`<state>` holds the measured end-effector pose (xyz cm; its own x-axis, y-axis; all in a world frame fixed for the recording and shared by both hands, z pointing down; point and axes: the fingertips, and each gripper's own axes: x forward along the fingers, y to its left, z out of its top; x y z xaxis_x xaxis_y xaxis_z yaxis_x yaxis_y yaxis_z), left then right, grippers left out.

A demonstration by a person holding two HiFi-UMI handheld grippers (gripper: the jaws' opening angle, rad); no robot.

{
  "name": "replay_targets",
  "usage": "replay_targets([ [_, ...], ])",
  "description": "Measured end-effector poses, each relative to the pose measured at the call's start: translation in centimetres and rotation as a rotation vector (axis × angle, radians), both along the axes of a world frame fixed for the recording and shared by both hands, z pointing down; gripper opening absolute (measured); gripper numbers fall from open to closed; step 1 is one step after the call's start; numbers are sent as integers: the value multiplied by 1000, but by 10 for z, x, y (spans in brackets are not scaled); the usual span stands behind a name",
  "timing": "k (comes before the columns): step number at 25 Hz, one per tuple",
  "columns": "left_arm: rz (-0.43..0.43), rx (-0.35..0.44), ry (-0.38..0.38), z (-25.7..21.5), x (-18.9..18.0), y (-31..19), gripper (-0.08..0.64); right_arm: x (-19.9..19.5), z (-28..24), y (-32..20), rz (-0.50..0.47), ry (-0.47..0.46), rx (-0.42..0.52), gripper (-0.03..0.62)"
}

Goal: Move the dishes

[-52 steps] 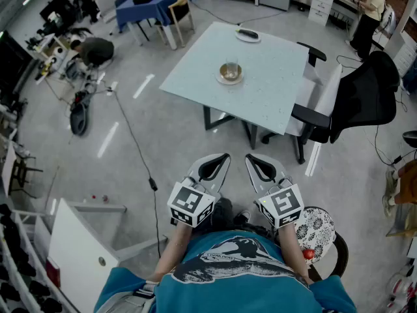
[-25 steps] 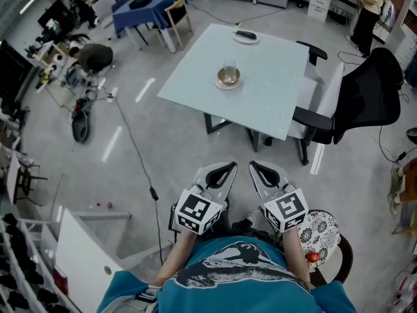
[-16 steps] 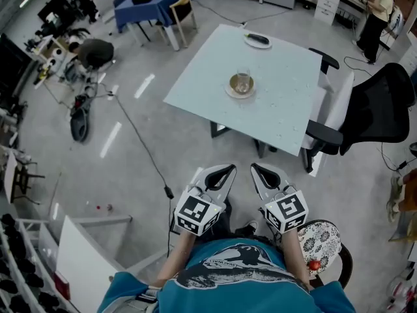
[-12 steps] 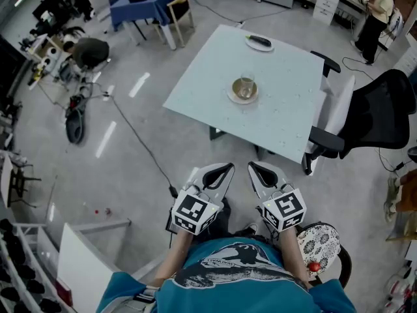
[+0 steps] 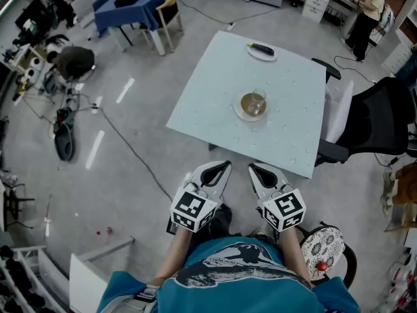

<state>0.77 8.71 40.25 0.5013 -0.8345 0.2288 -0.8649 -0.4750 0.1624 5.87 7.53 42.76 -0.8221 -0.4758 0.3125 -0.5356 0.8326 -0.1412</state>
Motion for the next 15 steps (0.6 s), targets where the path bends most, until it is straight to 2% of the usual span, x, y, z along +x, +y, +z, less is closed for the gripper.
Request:
replay_targets([
  [8, 93, 8, 8, 1, -43, -24, 15, -38, 1, -24, 94, 8, 7, 3],
  [15, 94, 13, 13, 7, -66, -28, 15, -44, 11, -23, 135, 49, -3, 3],
])
